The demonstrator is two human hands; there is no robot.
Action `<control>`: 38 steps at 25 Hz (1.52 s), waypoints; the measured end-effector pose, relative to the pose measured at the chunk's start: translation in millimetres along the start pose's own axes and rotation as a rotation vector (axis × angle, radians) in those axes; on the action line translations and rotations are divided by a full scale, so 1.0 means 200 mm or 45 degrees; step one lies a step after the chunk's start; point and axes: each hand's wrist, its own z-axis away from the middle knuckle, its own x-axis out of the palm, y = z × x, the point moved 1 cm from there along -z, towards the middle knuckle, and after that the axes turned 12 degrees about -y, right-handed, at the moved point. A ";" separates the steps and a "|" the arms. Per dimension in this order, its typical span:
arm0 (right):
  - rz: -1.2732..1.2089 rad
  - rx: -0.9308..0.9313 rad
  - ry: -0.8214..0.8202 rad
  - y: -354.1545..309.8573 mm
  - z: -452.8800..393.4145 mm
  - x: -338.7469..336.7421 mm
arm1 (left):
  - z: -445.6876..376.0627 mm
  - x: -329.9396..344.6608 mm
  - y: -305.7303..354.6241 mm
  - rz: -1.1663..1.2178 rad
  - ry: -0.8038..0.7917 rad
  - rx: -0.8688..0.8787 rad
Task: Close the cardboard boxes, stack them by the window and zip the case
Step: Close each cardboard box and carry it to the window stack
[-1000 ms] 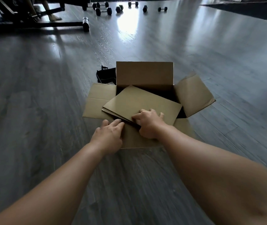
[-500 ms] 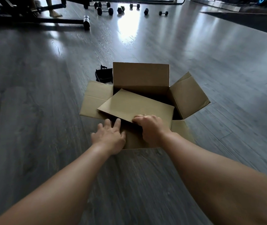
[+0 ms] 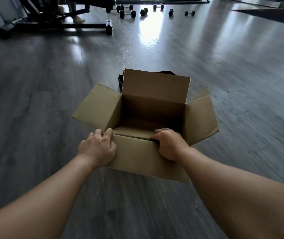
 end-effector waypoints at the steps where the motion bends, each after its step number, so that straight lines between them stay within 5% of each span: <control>1: -0.036 0.035 -0.031 -0.01 0.00 0.02 | 0.00 0.01 0.00 0.039 0.006 0.010; 5: -0.245 0.163 -0.038 -0.02 0.05 0.06 | -0.02 0.05 0.03 0.428 0.020 0.000; 12: 0.021 0.325 0.323 -0.01 0.20 0.14 | 0.01 0.03 0.00 0.916 0.274 -0.021; 18: 0.131 0.491 0.417 -0.05 0.26 0.18 | 0.05 0.02 -0.03 0.869 0.232 0.158; 21: 0.037 0.555 0.410 -0.06 0.27 0.18 | 0.03 -0.02 -0.05 0.572 0.083 0.234; 28: -0.161 0.015 0.383 0.04 0.33 0.10 | 0.01 -0.07 -0.15 0.176 -0.162 0.275; 34: -0.254 -0.041 0.638 0.16 0.29 0.05 | -0.01 -0.05 -0.19 0.224 -0.126 0.326; 38: -0.134 0.048 0.447 0.29 0.29 0.05 | -0.03 -0.05 -0.25 0.221 -0.149 0.409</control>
